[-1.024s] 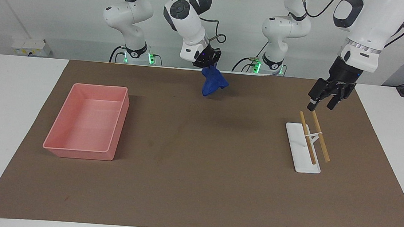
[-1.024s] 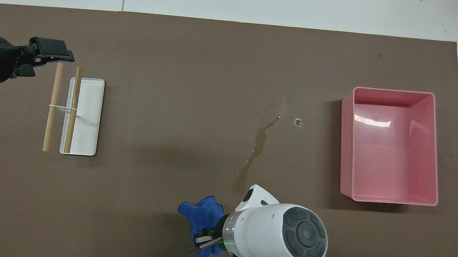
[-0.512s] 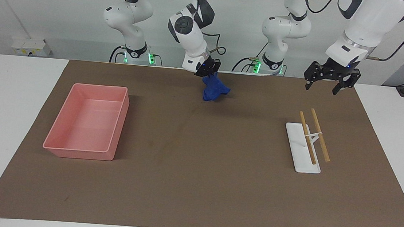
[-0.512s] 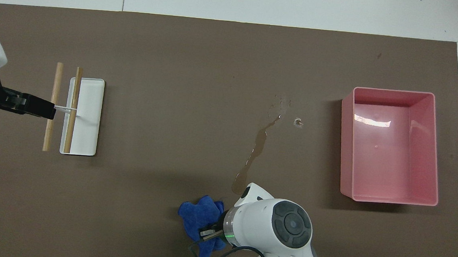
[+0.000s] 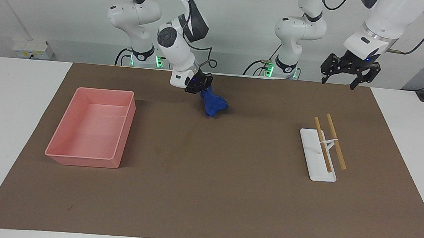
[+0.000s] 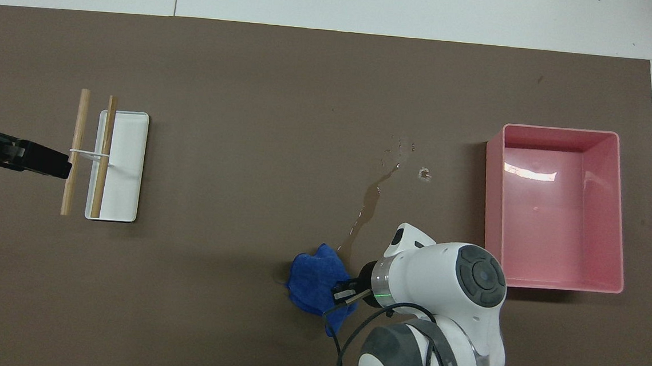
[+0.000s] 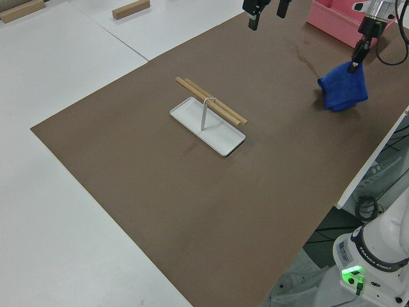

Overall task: Wipe water with towel using both arms
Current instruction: 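Wipe the towel across the water spill away from the robot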

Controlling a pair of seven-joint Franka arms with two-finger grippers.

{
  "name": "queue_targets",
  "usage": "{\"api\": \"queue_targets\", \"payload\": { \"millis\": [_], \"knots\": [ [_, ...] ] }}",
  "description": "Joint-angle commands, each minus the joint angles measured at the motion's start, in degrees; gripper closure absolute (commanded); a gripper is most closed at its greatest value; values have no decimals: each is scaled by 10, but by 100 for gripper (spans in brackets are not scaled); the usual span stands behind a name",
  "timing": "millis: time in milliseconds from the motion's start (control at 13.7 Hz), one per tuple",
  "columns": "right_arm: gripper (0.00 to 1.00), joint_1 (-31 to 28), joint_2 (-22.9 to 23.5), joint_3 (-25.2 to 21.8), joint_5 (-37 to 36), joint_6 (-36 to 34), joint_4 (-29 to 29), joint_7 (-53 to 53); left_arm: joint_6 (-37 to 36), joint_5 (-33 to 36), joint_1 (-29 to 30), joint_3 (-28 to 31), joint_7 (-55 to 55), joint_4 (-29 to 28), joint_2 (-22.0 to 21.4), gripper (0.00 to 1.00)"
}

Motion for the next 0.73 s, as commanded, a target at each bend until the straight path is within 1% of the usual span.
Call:
{"api": "queue_targets", "payload": {
  "millis": [0,146,293,366,659],
  "knots": [
    [100,-13,14,4,-16,3,-3,-35,-11,-9,-4,6,-6,5,-5,0],
    [100,-41,21,4,-31,5,-1,-71,-18,-5,-5,6,-5,7,-6,0],
    [100,-69,22,5,-48,3,-1,-110,-19,26,-7,4,-1,7,-6,0],
    [100,-74,30,5,-51,5,1,-120,-13,26,-7,4,-1,2,-9,0],
    [100,-66,70,5,-62,49,5,-127,-6,25,-7,4,-5,-18,-17,0]
  ]
}}
